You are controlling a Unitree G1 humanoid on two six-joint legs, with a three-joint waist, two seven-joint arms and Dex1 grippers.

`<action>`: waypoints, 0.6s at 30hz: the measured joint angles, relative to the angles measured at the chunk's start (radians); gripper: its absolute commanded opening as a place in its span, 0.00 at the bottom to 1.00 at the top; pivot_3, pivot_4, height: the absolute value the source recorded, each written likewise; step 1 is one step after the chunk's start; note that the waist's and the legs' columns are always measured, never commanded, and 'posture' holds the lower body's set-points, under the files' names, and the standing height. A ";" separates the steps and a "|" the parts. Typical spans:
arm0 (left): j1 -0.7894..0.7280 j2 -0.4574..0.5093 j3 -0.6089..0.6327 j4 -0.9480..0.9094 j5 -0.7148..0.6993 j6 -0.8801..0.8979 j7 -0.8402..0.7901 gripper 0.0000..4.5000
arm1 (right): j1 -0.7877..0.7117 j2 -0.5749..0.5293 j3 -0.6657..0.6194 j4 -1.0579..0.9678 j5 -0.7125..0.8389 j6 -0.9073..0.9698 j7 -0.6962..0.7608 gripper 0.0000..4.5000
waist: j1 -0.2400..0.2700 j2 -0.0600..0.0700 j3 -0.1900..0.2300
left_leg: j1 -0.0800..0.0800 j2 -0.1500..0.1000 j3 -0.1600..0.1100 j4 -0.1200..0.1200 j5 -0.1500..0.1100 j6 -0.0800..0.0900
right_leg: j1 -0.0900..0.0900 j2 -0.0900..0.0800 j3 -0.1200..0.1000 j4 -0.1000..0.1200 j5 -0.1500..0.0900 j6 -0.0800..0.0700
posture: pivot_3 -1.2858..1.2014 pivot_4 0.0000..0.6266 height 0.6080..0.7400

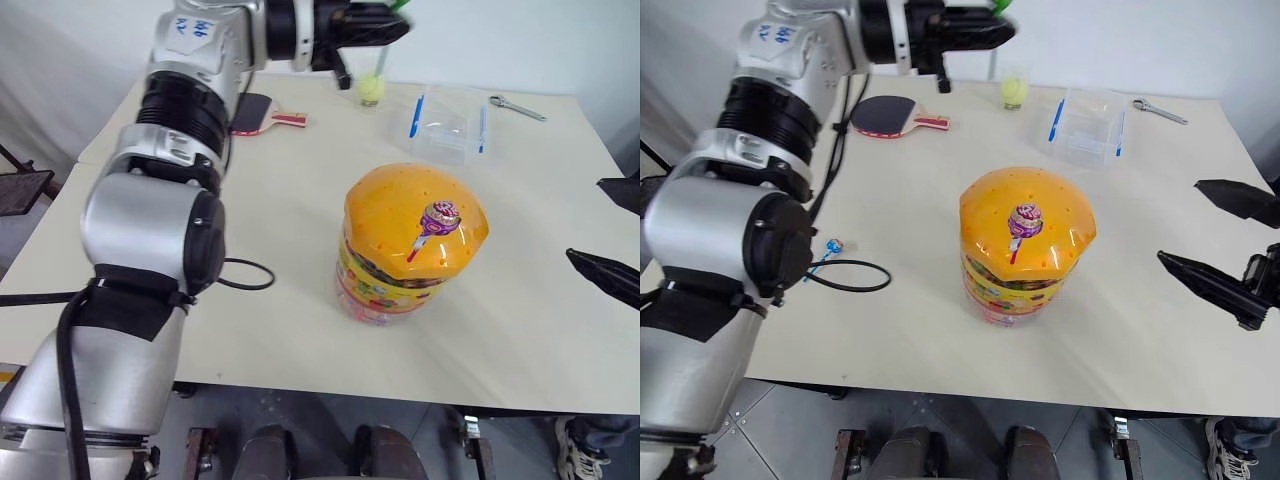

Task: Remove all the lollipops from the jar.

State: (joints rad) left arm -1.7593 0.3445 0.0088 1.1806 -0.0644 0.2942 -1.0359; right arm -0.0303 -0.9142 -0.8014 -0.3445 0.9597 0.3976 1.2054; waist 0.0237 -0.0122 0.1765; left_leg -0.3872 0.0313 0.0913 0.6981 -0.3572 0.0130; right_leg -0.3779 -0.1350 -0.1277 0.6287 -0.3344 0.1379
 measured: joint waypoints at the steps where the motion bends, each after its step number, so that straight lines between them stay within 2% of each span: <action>1: 0.018 0.024 -0.021 -0.004 0.022 0.026 0.014 0.01 | -0.009 -0.004 0.012 0.002 0.001 0.001 0.002 1.00 | 0.000 0.000 0.000 | 0.000 0.000 0.000 0.000 0.000 0.000 | 0.000 0.000 0.000 0.000 0.000 0.000 | 0.52 0.24 1.00; 7: 0.224 0.254 -0.142 -0.053 0.183 0.260 0.121 0.01 | -0.043 -0.020 0.067 0.069 -0.021 0.001 0.010 1.00 | -0.003 0.000 0.000 | -0.001 0.000 0.000 0.000 0.000 0.000 | -0.002 0.000 0.000 0.001 0.000 0.000 | 0.52 0.24 1.00; 11: 0.400 0.403 -0.187 -0.170 0.239 0.439 0.119 0.01 | -0.074 -0.020 0.110 0.099 -0.039 0.000 0.018 1.00 | -0.006 0.000 0.000 | -0.001 0.000 0.000 -0.001 0.000 0.000 | -0.003 0.000 0.001 0.001 0.000 0.000 | 0.52 0.24 1.00; 16: 0.578 0.530 -0.207 -0.286 0.276 0.618 0.147 0.01 | -0.138 -0.021 0.168 0.132 -0.057 -0.006 0.030 1.00 | 0.002 -0.001 0.000 | -0.002 0.000 -0.001 0.001 0.000 0.000 | -0.003 0.000 0.000 0.002 0.000 0.000 | 0.52 0.24 1.00; 18: 0.622 0.552 -0.206 -0.309 0.288 0.675 0.175 0.01 | -0.149 -0.021 0.177 0.156 -0.071 -0.006 0.034 1.00 | 0.005 -0.001 0.001 | -0.002 0.000 -0.002 0.001 0.000 0.000 | -0.003 0.000 0.000 0.003 0.000 0.000 | 0.52 0.24 1.00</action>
State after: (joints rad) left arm -1.1369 0.8964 -0.1976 0.8716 0.2234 0.9696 -0.8614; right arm -0.1797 -0.9356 -0.6239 -0.1888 0.8882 0.3912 1.2395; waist 0.0289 -0.0130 0.1771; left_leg -0.3896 0.0315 0.0897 0.6993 -0.3572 0.0129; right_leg -0.3806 -0.1354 -0.1279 0.6314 -0.3344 0.1379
